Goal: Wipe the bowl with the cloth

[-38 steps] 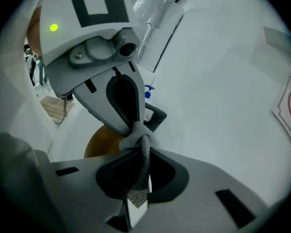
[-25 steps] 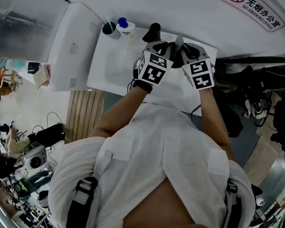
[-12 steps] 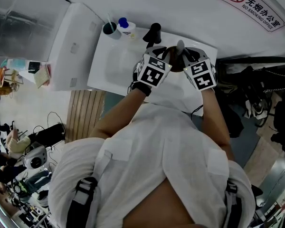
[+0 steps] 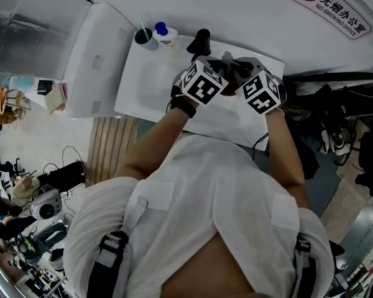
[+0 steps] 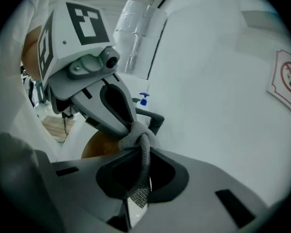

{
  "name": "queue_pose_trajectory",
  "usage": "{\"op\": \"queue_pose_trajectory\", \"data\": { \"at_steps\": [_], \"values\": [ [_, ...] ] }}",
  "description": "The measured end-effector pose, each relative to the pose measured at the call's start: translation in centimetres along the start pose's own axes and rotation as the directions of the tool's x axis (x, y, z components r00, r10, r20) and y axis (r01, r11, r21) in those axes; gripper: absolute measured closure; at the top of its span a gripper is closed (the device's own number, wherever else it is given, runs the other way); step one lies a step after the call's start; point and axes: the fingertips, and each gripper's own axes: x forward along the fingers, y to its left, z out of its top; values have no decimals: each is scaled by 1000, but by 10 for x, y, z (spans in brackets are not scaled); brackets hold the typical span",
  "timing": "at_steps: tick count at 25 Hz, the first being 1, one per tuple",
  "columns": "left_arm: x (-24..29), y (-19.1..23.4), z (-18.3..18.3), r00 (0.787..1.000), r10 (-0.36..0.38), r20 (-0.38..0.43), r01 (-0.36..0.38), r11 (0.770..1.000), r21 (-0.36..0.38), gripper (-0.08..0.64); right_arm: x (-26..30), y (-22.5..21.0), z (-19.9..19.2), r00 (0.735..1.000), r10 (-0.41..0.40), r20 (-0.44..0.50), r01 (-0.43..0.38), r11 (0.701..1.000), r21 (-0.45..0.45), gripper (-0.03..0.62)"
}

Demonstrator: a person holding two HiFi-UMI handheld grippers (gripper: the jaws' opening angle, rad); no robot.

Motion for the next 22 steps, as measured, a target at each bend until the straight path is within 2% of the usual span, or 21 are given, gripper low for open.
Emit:
{"op": "queue_pose_trajectory", "data": {
  "at_steps": [4,6,8,10,12,15,22],
  "values": [
    [-5,10,-2,995,50,83,-34,982,-187,537,-4,-9,-1,996,-69,57,60,987,146,546],
    [-5,13,-5,990,66,121,-27,953,-301,536,-5,-12,-4,991,-101,89,77,969,236,546],
    [-5,15,-11,987,70,144,-5,913,-408,535,-7,-12,-7,985,-126,115,86,950,300,546],
    [-5,16,-17,986,71,149,8,881,-473,535,-7,-10,-9,981,-144,133,92,937,336,546],
    [-5,15,-22,986,71,148,13,864,-503,535,-9,-9,-10,974,-158,160,89,925,370,546],
    [-4,15,-27,988,69,139,14,853,-523,535,-12,-7,-10,961,-166,220,55,897,438,543],
    [-3,18,-42,991,93,95,-31,856,-516,541,-27,-5,-3,915,-175,363,-41,855,516,543]
  ]
}}
